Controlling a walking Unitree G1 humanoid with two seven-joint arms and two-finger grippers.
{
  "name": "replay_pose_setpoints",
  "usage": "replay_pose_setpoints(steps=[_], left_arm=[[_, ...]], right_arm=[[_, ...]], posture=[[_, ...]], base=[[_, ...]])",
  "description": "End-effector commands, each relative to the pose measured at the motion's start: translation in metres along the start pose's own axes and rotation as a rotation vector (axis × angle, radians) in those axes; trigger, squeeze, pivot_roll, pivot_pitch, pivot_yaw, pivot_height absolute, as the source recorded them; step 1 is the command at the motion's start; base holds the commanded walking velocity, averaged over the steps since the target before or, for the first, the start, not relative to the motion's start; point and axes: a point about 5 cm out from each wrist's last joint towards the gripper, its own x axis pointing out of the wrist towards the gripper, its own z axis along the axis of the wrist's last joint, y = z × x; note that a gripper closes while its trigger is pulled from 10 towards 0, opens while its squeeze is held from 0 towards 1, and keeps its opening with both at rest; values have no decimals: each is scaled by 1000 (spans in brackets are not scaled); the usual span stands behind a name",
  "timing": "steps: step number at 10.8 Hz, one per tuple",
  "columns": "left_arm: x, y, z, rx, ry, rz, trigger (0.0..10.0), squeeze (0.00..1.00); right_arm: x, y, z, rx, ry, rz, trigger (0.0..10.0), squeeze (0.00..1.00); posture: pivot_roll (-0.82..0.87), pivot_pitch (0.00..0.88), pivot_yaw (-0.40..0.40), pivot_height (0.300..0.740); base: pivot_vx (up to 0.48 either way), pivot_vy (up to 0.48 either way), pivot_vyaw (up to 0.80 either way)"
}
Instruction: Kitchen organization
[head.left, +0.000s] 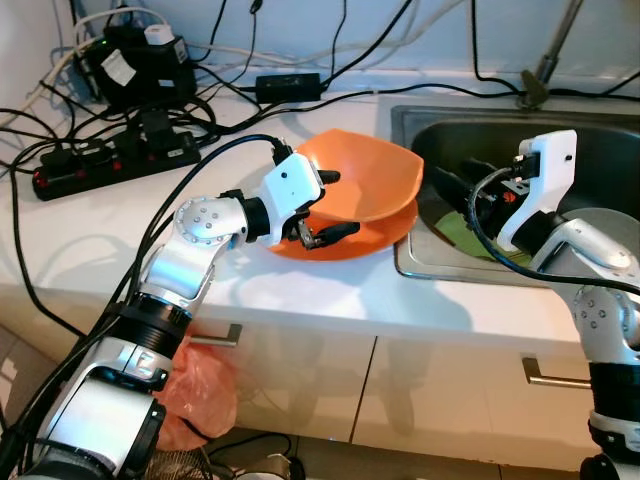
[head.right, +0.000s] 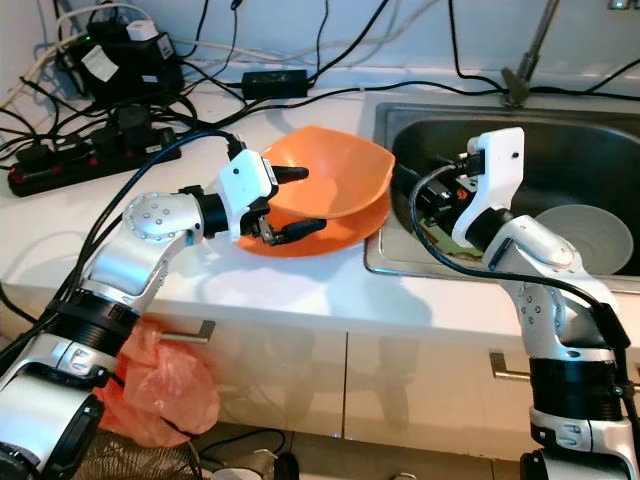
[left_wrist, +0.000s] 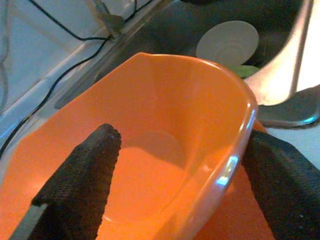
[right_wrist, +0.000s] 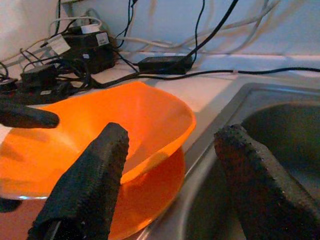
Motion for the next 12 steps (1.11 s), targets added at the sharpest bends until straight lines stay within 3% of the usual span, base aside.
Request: replay_pose_setpoints(steps=[1, 6, 8, 12], left_arm=[[1, 3, 3, 25, 4, -13, 0, 0], [1, -1, -7, 82, 38, -71, 0, 0], [4, 0, -8, 139, 33, -33, 0, 0], [9, 4, -1, 180, -25, 76, 0, 0]], right_arm=[[-5, 1, 7, 3, -10, 4, 10000, 0], [-8, 7, 12, 47, -4, 42, 10000, 0], [-13, 15, 11, 219, 2, 91, 10000, 0], [-14, 10, 7, 239, 35, 47, 10000, 0]], posture=[[50, 40, 77, 740], [49, 39, 73, 740], [45, 41, 68, 740], [38, 42, 58, 740]], base=[[0, 0, 0], [0, 0, 0], [0, 0, 0], [0, 0, 0]])
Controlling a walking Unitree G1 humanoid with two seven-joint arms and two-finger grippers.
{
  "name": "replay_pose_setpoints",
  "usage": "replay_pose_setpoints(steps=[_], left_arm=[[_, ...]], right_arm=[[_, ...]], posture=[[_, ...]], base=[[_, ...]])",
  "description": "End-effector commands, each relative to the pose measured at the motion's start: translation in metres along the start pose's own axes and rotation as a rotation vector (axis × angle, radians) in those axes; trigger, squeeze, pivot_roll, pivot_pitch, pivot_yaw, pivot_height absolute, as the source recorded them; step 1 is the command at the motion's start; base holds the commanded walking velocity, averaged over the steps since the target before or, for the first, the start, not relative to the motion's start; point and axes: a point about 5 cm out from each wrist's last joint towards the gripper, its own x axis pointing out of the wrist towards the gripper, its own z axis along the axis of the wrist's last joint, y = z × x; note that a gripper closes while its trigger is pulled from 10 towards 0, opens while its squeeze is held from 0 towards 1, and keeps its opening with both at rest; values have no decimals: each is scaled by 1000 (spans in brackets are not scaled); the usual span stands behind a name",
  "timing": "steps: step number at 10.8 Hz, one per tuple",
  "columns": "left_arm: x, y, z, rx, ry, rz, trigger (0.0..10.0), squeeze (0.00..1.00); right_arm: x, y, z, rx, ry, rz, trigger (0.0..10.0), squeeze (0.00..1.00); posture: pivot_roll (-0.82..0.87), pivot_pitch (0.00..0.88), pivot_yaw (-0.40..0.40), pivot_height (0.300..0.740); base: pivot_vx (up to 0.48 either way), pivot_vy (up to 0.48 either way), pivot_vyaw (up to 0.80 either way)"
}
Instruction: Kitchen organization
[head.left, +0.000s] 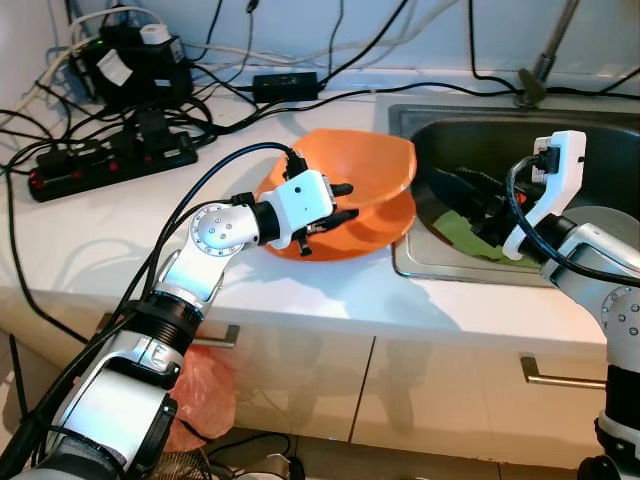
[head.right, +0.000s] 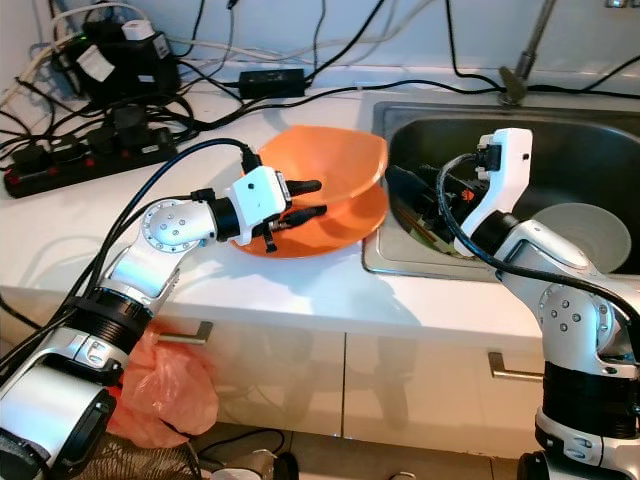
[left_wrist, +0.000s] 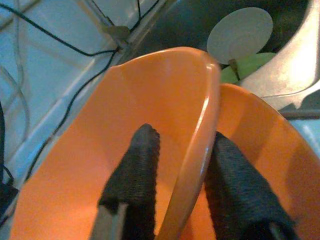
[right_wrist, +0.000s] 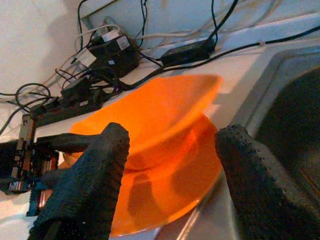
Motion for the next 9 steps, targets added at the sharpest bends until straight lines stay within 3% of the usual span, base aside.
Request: replay_pose_setpoints(steps=[1, 2, 3, 5, 6, 9], left_arm=[[0, 9, 4, 42, -6, 40, 0, 0], [0, 10, 5, 75, -11, 60, 0, 0], [1, 13, 12, 167, -38, 118, 0, 0], [2, 11, 17, 294, -53, 183, 0, 0], [3, 9, 22, 366, -75, 206, 0, 0], [9, -5, 26, 446, -137, 223, 0, 0]], right_arm=[[-1, 0, 3, 20, -4, -8, 10000, 0], [0, 0, 3, 48, -11, -5, 10000, 0], [1, 0, 2, 112, -19, 3, 10000, 0], [2, -3, 1, 116, -9, -10, 10000, 0], [2, -4, 2, 120, -7, -11, 10000, 1000], [4, -3, 5, 128, -4, -6, 10000, 1000]], posture=[[41, 43, 55, 740], [43, 44, 52, 740], [43, 47, 46, 740], [40, 46, 42, 740], [39, 51, 32, 740], [42, 58, 26, 740]], base=[[0, 0, 0], [0, 0, 0], [0, 0, 0], [0, 0, 0], [0, 0, 0], [0, 0, 0]])
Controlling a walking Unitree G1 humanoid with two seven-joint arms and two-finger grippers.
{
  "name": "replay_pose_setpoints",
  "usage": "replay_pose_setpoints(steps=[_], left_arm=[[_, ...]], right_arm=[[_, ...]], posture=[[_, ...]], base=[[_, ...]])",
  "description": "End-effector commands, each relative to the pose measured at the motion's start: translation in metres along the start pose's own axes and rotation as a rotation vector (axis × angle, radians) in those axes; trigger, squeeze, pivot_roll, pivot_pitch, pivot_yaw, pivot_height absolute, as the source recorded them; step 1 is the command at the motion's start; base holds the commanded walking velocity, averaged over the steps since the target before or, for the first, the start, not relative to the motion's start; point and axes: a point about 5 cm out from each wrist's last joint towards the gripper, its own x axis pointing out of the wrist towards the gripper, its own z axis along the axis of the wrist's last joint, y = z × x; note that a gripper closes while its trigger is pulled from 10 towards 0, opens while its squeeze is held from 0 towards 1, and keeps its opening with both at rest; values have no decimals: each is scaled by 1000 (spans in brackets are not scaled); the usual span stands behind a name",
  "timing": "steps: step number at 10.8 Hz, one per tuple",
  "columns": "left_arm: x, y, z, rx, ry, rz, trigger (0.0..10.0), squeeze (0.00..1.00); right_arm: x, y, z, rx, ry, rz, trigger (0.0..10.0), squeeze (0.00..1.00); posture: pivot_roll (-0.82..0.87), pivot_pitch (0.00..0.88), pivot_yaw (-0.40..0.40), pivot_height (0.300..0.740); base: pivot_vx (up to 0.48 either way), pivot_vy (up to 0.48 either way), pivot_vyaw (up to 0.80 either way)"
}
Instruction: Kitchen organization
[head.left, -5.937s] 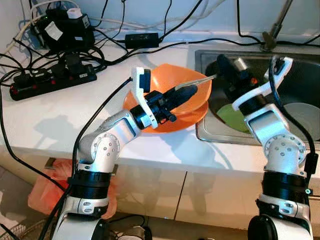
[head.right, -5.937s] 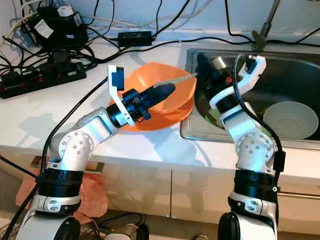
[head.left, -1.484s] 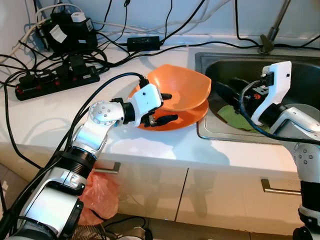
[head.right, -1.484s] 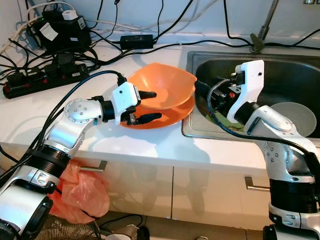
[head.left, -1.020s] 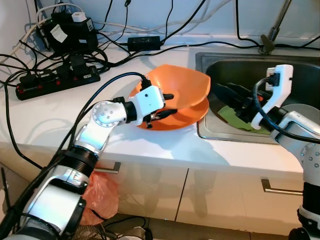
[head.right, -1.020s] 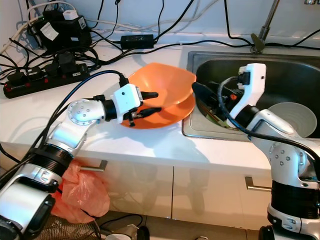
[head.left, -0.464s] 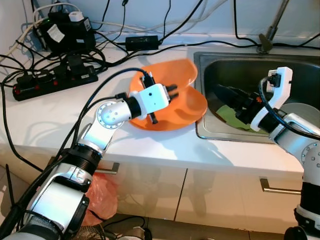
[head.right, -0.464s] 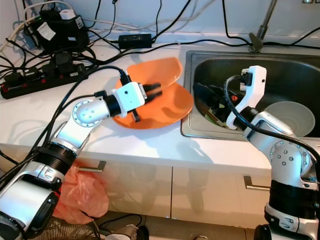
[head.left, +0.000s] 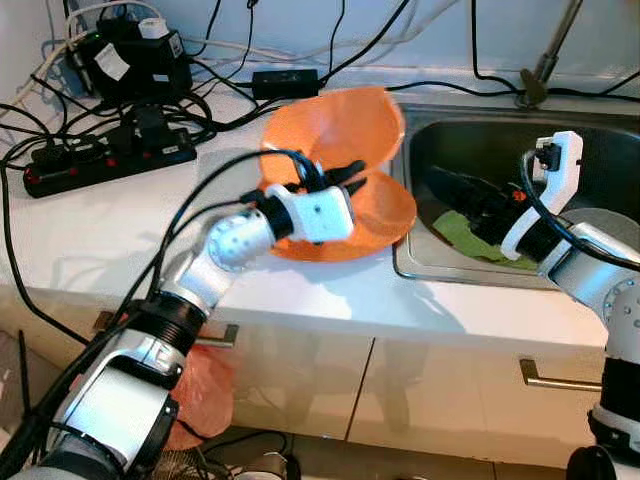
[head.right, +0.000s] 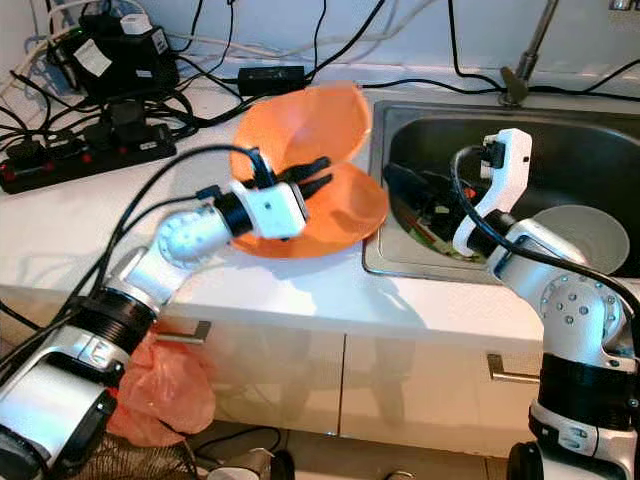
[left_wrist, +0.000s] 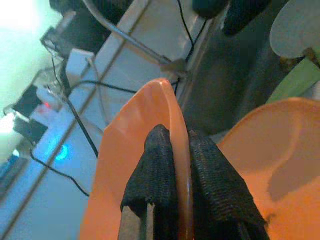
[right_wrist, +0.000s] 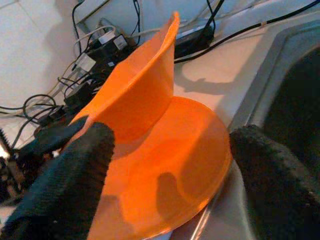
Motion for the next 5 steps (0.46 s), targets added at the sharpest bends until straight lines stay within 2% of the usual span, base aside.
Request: replay_pose_setpoints(steps=[1, 2, 4, 5], left_arm=[[1, 1, 6, 49, -38, 19, 0, 0], [-1, -5, 6, 107, -50, -5, 0, 0], [-18, -32, 5, 221, -93, -113, 0, 0], [-20, -36, 4, 244, -99, -118, 0, 0]], right_arm=[[1, 0, 5, 5, -9, -1, 10000, 1000], [1, -1, 6, 9, -14, -5, 10000, 1000], [3, -1, 11, 19, -16, 11, 10000, 1000], [3, -1, 12, 19, -12, 11, 10000, 1000]], posture=[[43, 60, 26, 740], [42, 60, 23, 740], [39, 64, 11, 740], [40, 66, 8, 740]], base=[[0, 0, 0], [0, 0, 0], [0, 0, 0], [0, 0, 0]])
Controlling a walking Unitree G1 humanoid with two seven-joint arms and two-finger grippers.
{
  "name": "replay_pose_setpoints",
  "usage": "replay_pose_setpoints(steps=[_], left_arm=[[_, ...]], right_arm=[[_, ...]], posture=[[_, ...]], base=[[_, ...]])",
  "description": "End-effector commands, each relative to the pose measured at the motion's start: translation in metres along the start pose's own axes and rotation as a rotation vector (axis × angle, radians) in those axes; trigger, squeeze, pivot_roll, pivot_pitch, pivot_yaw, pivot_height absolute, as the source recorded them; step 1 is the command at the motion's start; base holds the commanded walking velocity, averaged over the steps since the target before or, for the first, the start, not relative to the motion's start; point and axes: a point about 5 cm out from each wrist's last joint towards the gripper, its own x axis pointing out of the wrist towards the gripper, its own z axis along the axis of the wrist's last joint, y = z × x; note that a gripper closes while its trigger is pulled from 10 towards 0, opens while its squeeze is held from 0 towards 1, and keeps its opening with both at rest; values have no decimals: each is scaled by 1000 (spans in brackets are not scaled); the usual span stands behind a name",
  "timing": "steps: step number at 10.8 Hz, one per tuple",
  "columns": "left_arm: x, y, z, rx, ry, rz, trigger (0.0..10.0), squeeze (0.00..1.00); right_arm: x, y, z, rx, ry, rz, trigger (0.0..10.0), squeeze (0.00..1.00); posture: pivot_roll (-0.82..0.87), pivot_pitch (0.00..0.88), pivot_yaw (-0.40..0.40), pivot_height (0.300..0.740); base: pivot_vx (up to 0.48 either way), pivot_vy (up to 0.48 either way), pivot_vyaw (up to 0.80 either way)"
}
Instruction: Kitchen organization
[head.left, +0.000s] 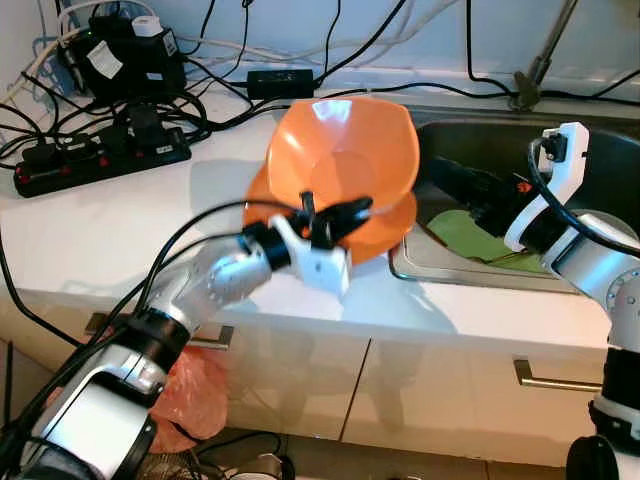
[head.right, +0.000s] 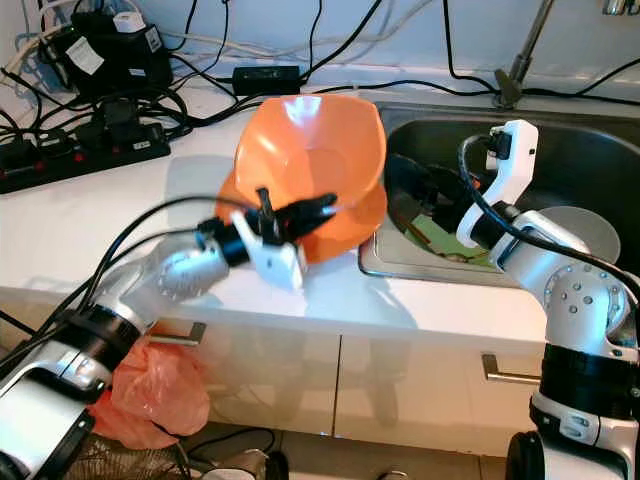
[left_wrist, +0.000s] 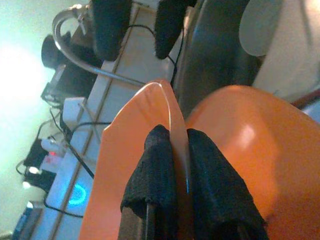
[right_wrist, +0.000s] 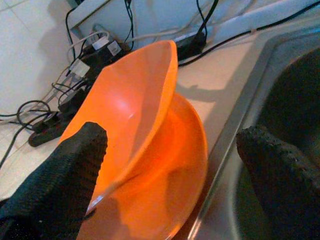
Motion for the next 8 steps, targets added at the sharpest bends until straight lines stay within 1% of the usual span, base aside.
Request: replay_pose_setpoints(steps=[1, 2, 3, 4, 5, 7, 8], left_arm=[[-3, -9, 4, 27, -24, -28, 0, 0], [-5, -6, 5, 57, -33, 14, 0, 0], [-5, -5, 5, 69, -40, 29, 0, 0], [-5, -5, 5, 76, -43, 43, 0, 0], [-4, -4, 6, 81, -48, 50, 0, 0], [-2, -5, 8, 93, -66, 64, 0, 0], [-2, -4, 10, 98, -77, 75, 0, 0]], right_arm=[[1, 1, 4, 12, 8, 14, 10000, 1000], [3, 1, 2, 32, 38, 26, 10000, 1000], [6, 1, 1, 40, 51, 33, 10000, 1000], [9, 0, 1, 37, 64, 38, 10000, 851], [12, 1, 2, 35, 68, 44, 10000, 757], [17, 0, 0, 25, 83, 47, 10000, 733], [21, -2, -2, 21, 93, 47, 10000, 463]], posture=[[40, 68, 5, 740], [41, 70, 2, 740], [41, 71, 1, 740], [42, 71, 1, 740], [43, 70, 0, 740], [41, 71, 1, 740], [41, 71, 1, 740]], base=[[0, 0, 0], [0, 0, 0], [0, 0, 0], [0, 0, 0], [0, 0, 0], [0, 0, 0], [0, 0, 0]])
